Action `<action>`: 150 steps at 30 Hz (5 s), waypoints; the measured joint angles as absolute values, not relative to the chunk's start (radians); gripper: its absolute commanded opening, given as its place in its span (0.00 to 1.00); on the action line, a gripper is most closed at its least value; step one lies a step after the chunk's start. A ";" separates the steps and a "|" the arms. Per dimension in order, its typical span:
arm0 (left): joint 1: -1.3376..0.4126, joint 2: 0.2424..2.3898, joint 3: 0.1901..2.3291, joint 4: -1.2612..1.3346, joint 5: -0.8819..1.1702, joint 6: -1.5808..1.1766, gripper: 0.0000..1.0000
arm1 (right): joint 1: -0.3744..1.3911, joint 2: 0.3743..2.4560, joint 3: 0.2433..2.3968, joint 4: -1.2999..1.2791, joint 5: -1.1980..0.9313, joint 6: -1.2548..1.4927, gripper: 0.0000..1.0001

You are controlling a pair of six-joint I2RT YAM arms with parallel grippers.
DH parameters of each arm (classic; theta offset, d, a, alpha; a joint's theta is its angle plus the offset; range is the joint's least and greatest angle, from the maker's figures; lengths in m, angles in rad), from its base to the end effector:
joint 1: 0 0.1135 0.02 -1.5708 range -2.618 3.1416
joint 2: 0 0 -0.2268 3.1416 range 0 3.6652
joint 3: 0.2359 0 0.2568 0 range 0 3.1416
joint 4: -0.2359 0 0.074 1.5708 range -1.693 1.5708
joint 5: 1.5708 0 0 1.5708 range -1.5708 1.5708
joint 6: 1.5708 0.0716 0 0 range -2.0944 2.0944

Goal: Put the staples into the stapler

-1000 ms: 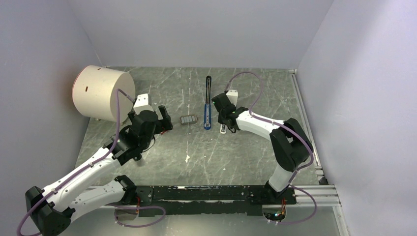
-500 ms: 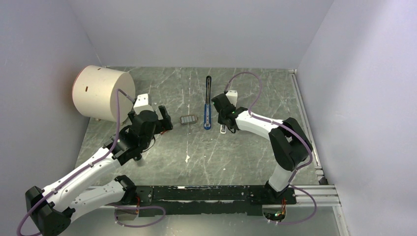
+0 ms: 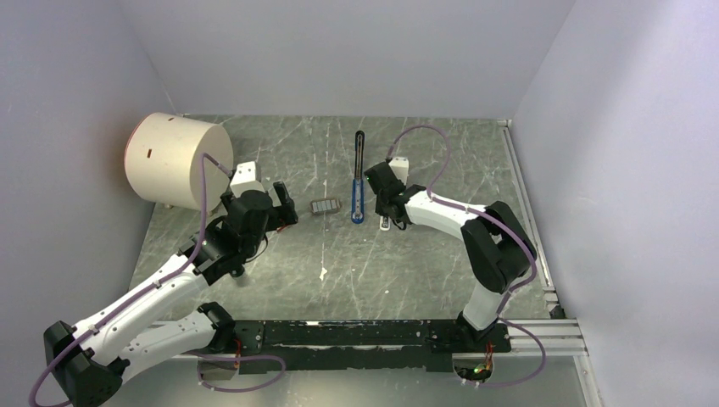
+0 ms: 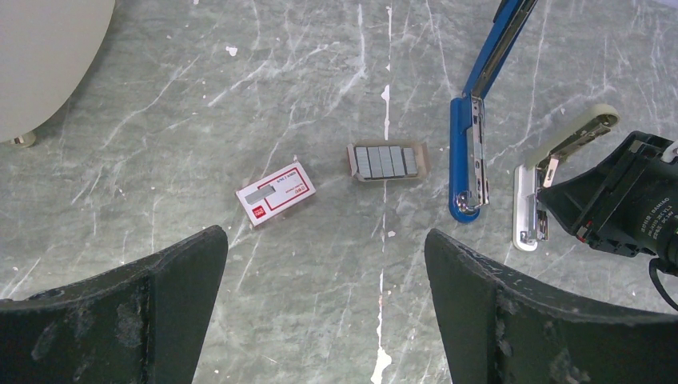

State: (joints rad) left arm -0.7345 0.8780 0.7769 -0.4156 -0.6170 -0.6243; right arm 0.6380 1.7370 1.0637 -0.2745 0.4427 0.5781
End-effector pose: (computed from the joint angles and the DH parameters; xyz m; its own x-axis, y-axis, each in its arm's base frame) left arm 0.2094 -0.1333 0.2571 -0.3988 -0.2823 -0.8725 -0.0737 0.9582 -0.2763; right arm 0.3163 0.1964 0.1158 -0.7307 0.0729 -0.6788 0.0739 0.9969 0.0275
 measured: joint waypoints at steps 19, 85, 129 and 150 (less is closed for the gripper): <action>-0.735 0.878 0.777 -0.416 -0.617 -0.624 0.98 | 0.638 1.736 1.044 -0.273 0.442 0.579 0.19; -0.735 0.879 0.777 -0.416 -0.616 -0.624 0.98 | 0.590 1.685 1.196 -0.324 0.431 0.537 0.75; -0.738 1.207 0.778 -0.175 0.003 -0.569 0.73 | 0.518 1.742 1.248 -0.345 0.308 0.399 0.24; -0.927 1.697 0.859 0.181 0.124 -0.859 0.64 | 0.535 1.614 1.098 -0.391 0.283 0.451 0.44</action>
State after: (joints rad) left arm -0.9268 1.6974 0.8593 0.1814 0.1242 -0.8585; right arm 0.5350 1.6142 1.0977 -0.3908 0.2832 0.4511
